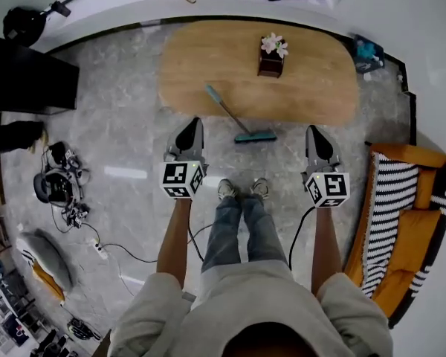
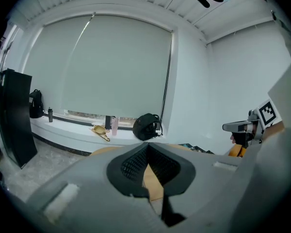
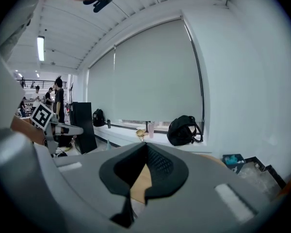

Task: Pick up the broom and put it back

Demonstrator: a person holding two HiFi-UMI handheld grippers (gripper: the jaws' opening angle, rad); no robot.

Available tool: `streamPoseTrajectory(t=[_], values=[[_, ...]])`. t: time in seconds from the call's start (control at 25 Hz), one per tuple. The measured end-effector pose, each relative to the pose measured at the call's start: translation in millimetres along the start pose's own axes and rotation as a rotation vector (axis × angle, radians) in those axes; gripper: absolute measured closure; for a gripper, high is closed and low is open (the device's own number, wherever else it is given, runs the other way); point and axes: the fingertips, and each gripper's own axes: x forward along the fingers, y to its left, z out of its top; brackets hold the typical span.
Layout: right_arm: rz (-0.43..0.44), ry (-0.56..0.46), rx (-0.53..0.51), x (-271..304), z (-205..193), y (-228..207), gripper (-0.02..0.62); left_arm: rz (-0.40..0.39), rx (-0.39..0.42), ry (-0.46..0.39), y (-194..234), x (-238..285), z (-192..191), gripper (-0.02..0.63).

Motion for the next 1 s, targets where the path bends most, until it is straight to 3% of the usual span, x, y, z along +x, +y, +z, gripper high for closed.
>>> streamPoseTrajectory(t=[0.44,1.0], values=[[-0.062,-0.101,-0.035,-59,110,-29,0.594,0.014,0.026,-0.107,-25,-39,123,0.603],[-0.124,-0.176,-0.052,-113,169,-57,0.594,0.026,0.079,-0.165,-44,-84,187,0.603]])
